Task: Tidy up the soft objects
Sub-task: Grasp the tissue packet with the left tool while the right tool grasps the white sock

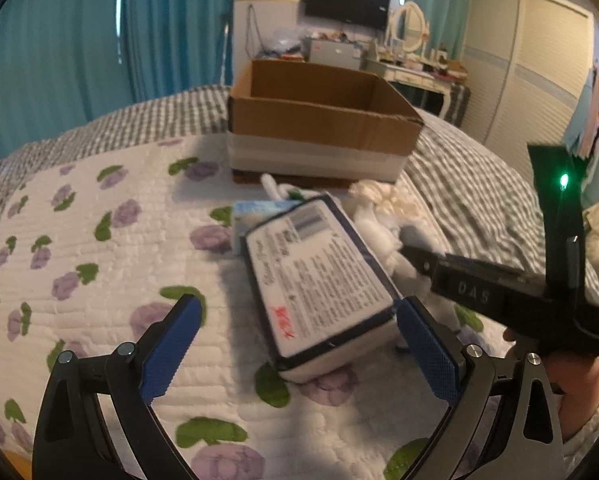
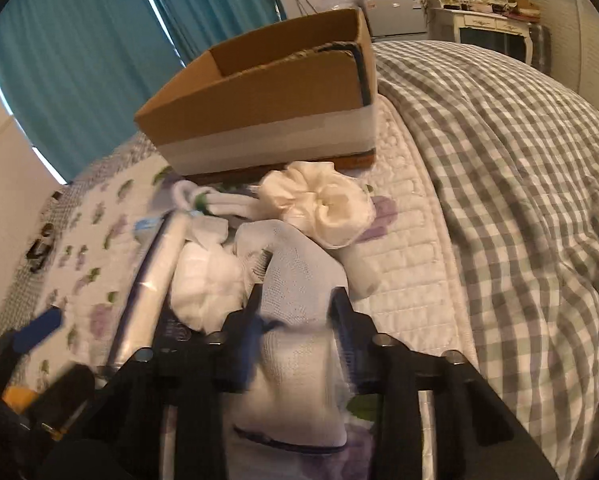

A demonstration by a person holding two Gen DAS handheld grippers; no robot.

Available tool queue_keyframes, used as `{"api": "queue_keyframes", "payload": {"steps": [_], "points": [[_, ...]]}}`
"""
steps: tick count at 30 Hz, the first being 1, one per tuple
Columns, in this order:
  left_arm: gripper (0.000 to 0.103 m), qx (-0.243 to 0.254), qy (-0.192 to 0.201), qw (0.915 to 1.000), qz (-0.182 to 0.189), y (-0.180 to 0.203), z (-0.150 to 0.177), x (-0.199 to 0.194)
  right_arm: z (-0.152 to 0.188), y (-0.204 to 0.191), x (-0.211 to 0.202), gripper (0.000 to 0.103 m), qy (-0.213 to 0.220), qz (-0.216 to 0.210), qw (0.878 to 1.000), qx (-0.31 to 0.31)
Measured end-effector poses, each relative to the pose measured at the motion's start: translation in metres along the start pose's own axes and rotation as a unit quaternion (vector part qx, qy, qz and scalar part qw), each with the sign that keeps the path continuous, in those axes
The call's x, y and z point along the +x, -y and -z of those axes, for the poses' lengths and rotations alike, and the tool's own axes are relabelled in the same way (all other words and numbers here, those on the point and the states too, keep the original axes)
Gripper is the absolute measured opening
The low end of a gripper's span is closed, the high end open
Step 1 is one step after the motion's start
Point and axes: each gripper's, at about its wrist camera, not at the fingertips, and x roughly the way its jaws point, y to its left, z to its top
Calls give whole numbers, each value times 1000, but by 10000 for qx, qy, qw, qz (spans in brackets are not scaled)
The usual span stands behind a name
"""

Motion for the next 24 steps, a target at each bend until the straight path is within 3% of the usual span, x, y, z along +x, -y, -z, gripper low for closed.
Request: {"api": "queue_keyframes", "payload": {"steps": [10, 12, 16, 18, 20, 24], "points": [[100, -266, -460, 9982, 264, 12, 6, 20, -10, 5, -54, 25, 957, 702, 9929, -14], [100, -352, -561, 9972, 339, 13, 6, 26, -11, 8, -57, 25, 1010, 749, 9921, 17], [99, -396, -680, 9969, -3, 16, 4, 39, -11, 10, -53, 25, 975, 777, 9922, -2], [98, -520, -730, 9960, 8, 12, 4, 44, -10, 9, -51, 25, 934, 767, 9927, -39], [90, -522, -744, 9958, 113, 10, 4, 45, -6, 10, -53, 25, 930, 765, 9927, -90], [87, -301, -661, 9973, 111, 13, 6, 37, -3, 11, -62, 25, 982, 717, 9925, -128]]}}
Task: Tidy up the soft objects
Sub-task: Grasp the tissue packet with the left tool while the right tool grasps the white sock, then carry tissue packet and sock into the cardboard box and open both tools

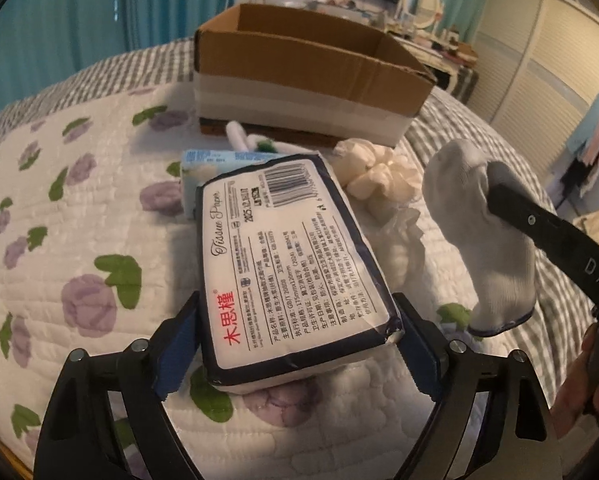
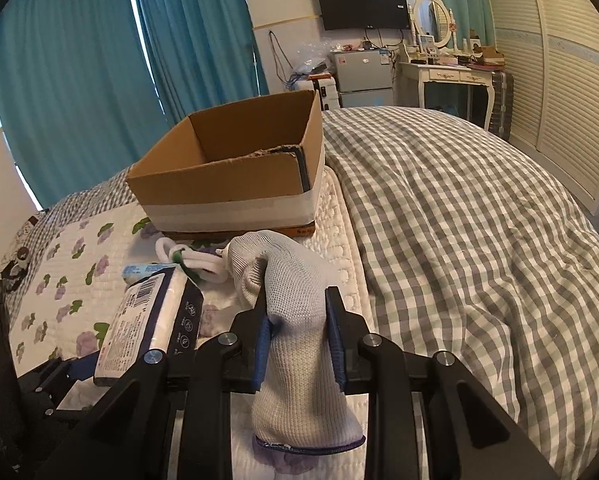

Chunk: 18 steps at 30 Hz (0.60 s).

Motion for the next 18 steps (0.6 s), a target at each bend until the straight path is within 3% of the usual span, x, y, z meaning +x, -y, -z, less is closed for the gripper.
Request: {"api": "queue_keyframes", "payload": {"steps": [4, 7, 18], "points": [[85, 112, 131, 9998, -69, -2, 2, -18, 2, 2, -14, 25, 27, 38, 10000, -28], [83, 78, 259, 9996, -5, -6, -4, -35, 0, 3, -28, 25, 56, -160, 9998, 129], [78, 623, 1232, 9902, 210, -4, -33, -118, -23, -34, -91, 25, 497, -292, 9981, -234]]}}
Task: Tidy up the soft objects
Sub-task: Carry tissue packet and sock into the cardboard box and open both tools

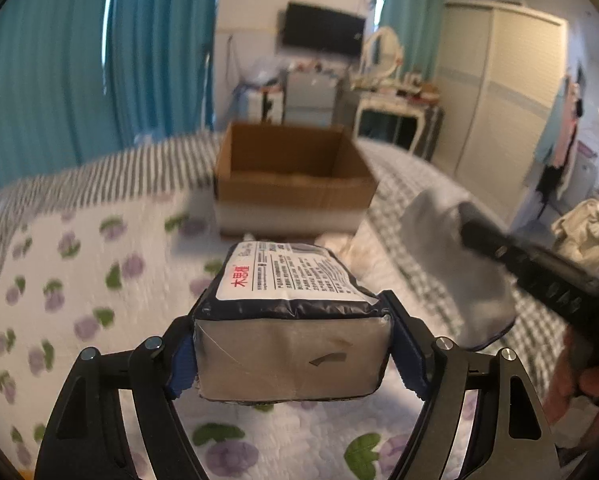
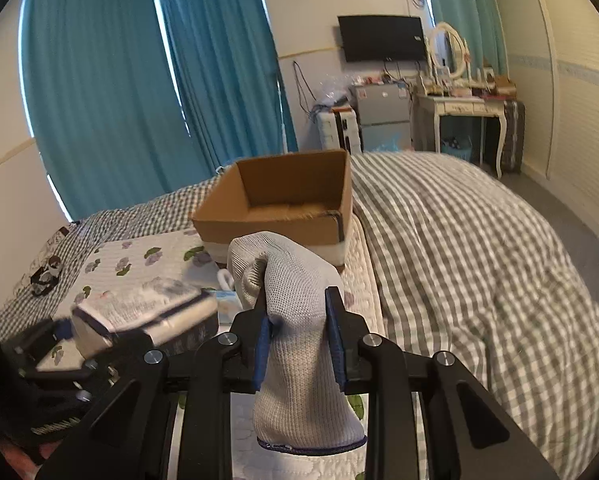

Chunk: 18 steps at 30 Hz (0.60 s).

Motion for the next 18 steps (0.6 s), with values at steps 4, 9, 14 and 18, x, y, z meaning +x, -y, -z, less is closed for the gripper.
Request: {"api": "queue_keyframes", "payload": {"steps": [4, 9, 14, 18], "points": [[79, 102, 341, 9994, 33, -2, -28, -17, -28, -11, -12, 25, 209, -72, 9997, -84], [79, -35, 545, 9983, 211, -16, -68, -12, -74, -24, -10, 25, 404, -38, 9986, -340], [79, -9, 667, 9977, 124, -29, -111, 20, -122, -29, 24, 25, 480, -43, 9981, -388], [79, -109, 627, 9976, 278, -41, -141, 62, -151, -31, 77, 25, 367, 72, 9981, -494]]}}
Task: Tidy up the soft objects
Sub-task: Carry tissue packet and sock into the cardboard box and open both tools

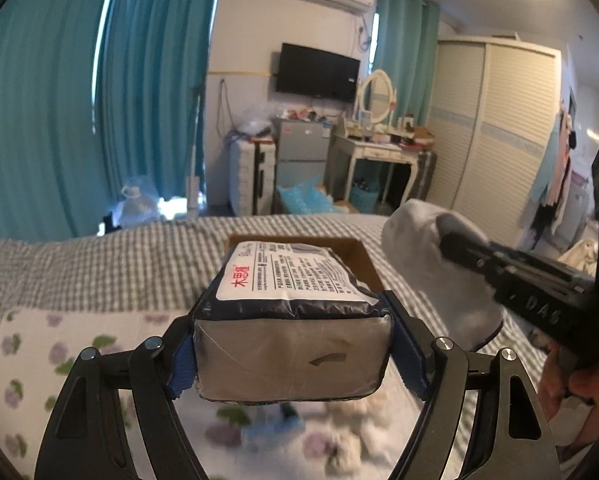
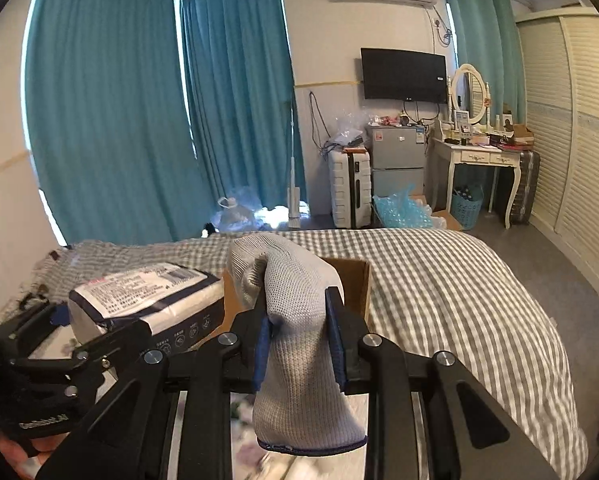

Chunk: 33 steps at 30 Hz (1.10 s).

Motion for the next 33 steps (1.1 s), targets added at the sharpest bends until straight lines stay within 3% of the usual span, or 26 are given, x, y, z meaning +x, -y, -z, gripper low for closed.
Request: {"api": "queue_keyframes", "payload": {"steps": [9, 12, 15, 17, 19, 21, 23, 27, 33], "points": [[79, 201, -386, 9991, -15, -9, -10, 108, -13, 27, 126, 25, -541, 51, 9984, 131], [83, 456, -354, 9975, 408, -4, -3, 120, -8, 38, 150, 25, -692, 64, 9975, 140], [85, 689, -366, 9965, 303, 2, 5, 123, -6, 43, 160, 25, -775, -68, 9968, 158], [85, 620, -439, 9970, 156, 0, 8, 127, -5, 46, 161, 26, -792, -128, 9966, 160], [85, 423, -562, 9975, 119, -4, 8, 132, -5, 47, 160, 34, -851, -199, 9960, 164], [85, 193, -644, 9977, 40, -10, 6, 131, -8, 47, 152, 62, -765, -94, 9969, 167], [85, 109, -618, 9980, -25, -12, 0, 125, -10, 46, 140, 76, -656, -82, 9976, 193], [85, 95, -501, 9986, -108, -8, -17, 107, -19, 47, 113, 77, -557, -47, 9980, 307], [85, 342, 83, 9992, -186, 10, -43, 28, -46, 35, 41, 77, -255, 101, 9995, 146]]}}
